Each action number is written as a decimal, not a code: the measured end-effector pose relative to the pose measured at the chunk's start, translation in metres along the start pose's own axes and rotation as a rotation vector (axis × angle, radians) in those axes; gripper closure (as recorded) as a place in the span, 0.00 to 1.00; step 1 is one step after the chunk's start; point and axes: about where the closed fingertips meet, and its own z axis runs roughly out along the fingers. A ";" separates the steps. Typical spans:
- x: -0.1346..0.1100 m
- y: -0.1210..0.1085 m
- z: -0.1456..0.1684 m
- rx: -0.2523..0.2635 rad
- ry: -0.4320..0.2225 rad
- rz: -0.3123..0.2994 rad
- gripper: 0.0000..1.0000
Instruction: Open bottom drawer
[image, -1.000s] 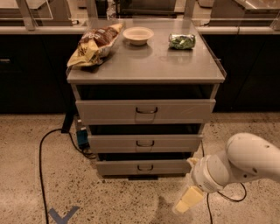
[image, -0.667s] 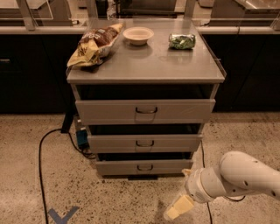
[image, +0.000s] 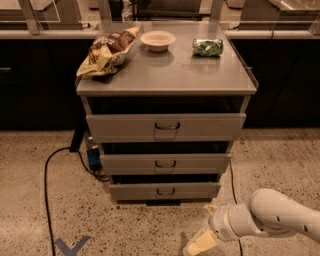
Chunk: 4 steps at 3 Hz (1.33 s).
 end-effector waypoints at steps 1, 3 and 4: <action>0.000 0.000 0.000 0.000 0.000 0.000 0.00; -0.004 -0.040 0.025 -0.070 -0.080 -0.003 0.00; -0.015 -0.070 0.045 -0.023 -0.059 -0.045 0.00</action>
Offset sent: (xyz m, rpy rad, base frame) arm 0.0233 -0.0055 -0.0223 0.1995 0.0194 0.0279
